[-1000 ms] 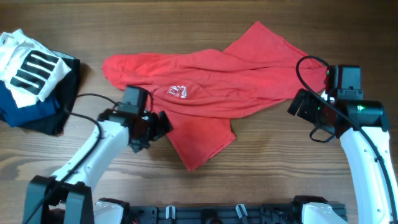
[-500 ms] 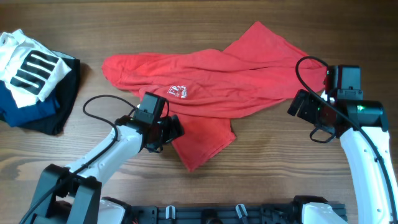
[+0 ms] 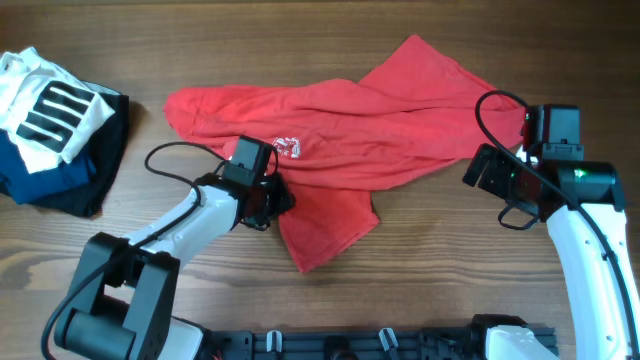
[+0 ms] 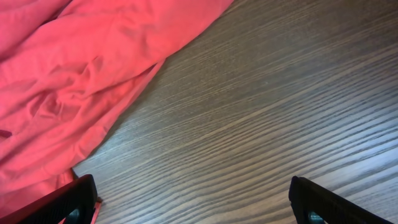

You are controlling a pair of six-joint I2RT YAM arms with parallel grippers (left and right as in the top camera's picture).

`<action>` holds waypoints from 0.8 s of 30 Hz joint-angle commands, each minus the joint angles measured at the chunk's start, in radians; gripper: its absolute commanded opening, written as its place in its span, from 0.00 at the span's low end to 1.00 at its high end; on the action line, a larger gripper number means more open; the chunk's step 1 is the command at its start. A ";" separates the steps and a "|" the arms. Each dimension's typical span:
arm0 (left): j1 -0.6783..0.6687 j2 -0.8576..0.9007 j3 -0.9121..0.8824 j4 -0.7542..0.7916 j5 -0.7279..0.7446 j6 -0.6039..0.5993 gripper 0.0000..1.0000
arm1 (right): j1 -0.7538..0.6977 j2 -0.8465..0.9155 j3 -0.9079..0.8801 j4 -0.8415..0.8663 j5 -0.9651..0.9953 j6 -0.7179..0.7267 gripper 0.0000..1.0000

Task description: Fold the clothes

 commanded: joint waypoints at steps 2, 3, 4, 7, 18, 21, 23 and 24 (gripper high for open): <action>-0.007 0.078 -0.072 -0.115 -0.030 -0.003 0.44 | -0.003 -0.009 0.003 -0.001 0.021 -0.009 1.00; -0.007 0.078 -0.072 -0.117 -0.030 -0.003 0.44 | -0.003 -0.009 0.003 -0.001 0.021 -0.008 1.00; -0.007 0.078 -0.072 -0.121 -0.030 -0.003 0.43 | -0.003 -0.009 0.003 -0.001 0.021 -0.008 1.00; -0.007 0.078 -0.072 -0.124 -0.031 -0.003 0.41 | -0.003 -0.009 0.003 -0.001 0.021 -0.008 1.00; 0.013 0.045 -0.072 -0.169 -0.041 0.040 0.04 | -0.003 -0.009 0.003 -0.006 0.015 -0.005 1.00; 0.113 -0.045 -0.072 -0.228 -0.057 0.103 0.04 | -0.003 0.003 -0.002 -0.008 -0.008 -0.011 1.00; 0.213 -0.117 -0.072 -0.276 -0.061 0.135 0.04 | -0.003 0.008 -0.021 -0.001 -0.009 -0.010 1.00; 0.266 -0.151 -0.072 -0.302 -0.066 0.142 0.04 | -0.003 0.014 -0.038 0.011 -0.009 -0.010 1.00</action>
